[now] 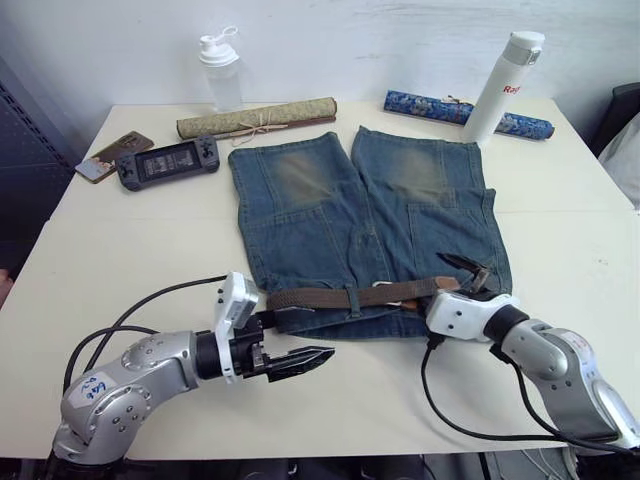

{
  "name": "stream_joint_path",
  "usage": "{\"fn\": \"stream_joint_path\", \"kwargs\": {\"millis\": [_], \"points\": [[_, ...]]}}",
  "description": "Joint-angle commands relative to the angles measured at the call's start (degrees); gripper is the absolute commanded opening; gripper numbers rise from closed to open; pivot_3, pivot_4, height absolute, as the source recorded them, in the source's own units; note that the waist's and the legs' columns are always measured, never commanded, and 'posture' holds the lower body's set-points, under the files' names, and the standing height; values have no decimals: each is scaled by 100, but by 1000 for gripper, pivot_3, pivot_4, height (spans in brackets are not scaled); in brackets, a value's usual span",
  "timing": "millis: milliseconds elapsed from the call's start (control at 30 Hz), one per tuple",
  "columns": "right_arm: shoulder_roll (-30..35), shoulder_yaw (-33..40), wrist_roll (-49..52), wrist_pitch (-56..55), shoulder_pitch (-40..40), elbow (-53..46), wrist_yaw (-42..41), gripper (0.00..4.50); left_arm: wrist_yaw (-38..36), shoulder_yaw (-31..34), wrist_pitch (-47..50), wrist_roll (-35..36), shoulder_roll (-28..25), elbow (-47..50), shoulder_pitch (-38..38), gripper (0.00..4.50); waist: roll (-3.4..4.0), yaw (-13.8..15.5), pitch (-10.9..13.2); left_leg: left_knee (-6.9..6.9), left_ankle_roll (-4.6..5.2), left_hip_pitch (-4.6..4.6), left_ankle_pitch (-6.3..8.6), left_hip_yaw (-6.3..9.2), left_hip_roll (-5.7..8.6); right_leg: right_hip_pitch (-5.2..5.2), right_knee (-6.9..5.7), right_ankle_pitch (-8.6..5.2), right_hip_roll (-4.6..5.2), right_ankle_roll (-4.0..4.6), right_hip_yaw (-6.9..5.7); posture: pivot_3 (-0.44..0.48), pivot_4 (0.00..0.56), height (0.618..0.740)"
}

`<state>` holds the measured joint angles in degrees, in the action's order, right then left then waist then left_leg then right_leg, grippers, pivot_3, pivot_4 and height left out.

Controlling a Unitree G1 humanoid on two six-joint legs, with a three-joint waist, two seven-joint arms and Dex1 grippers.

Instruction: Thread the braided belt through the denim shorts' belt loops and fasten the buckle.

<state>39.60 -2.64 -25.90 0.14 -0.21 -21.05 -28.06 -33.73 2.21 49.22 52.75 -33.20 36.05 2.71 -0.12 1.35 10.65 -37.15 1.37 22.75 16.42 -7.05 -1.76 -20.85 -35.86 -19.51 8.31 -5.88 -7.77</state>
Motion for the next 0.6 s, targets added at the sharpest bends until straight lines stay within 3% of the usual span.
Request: {"fn": "stream_joint_path", "kwargs": {"millis": [33,233,433,600], "points": [[-68,41,-75,4,-16,-117,124,2726,186,-105,-185,-193,142,79,118,4500,-1,2,1,-1,1,2,-1,0,0,-1,0,0,-1,0,0,0,150,717],[-176,250,-25,-132,-129,-417,364,52,513,-260,-591,-800,475,-130,440,4500,-2,1,1,-2,0,9,-2,0,0,-10,-4,0,-5,0,1,0,150,717],[-437,223,-194,64,-648,-725,559,52,717,-961,-1674,-2316,711,-322,775,4500,-2,-4,1,-6,0,41,-19,-8,1,-48,-15,1,-37,-1,7,0,150,717],[-582,-244,-377,372,-772,-1092,148,52,1441,-1730,-2073,-3810,1120,-1073,1545,4500,-6,21,2,-9,4,47,-28,-4,1,-50,-18,2,-41,-1,4,0,150,717]]}}
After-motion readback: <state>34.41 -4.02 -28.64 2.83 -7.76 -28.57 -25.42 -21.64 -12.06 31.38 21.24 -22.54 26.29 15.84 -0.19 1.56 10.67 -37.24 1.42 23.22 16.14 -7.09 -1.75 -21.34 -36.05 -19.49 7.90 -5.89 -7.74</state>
